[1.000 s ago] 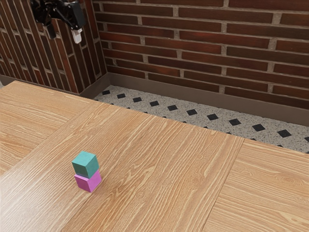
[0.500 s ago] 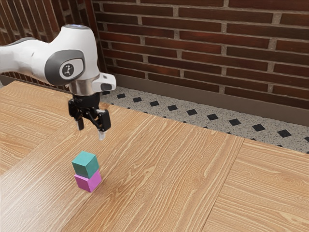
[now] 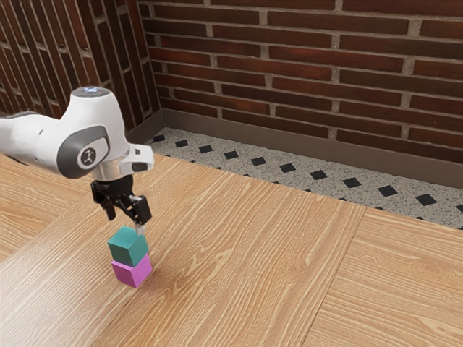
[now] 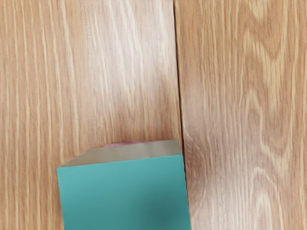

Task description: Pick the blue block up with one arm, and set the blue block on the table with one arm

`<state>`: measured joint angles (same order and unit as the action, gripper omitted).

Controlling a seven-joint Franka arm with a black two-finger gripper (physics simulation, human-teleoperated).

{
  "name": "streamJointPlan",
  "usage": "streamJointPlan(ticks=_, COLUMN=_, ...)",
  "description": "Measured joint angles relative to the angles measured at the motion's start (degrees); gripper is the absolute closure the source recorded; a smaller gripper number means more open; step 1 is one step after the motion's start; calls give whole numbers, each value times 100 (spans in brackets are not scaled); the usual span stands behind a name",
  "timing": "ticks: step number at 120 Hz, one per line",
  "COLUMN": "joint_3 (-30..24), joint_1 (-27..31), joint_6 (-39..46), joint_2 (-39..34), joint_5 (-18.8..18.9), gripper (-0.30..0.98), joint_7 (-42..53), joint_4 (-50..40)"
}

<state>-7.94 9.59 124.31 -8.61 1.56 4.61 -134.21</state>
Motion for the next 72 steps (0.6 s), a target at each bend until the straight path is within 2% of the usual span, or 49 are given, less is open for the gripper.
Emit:
streamJointPlan(ticks=33, joint_3=-58, joint_1=151, joint_6=366, joint_2=-75, joint_5=-1, gripper=0, joint_7=104, joint_4=-497)
streamJointPlan(ticks=72, joint_3=-71, joint_1=152, joint_6=546, joint_2=238, joint_5=41, gripper=0, joint_7=180, joint_4=-472)
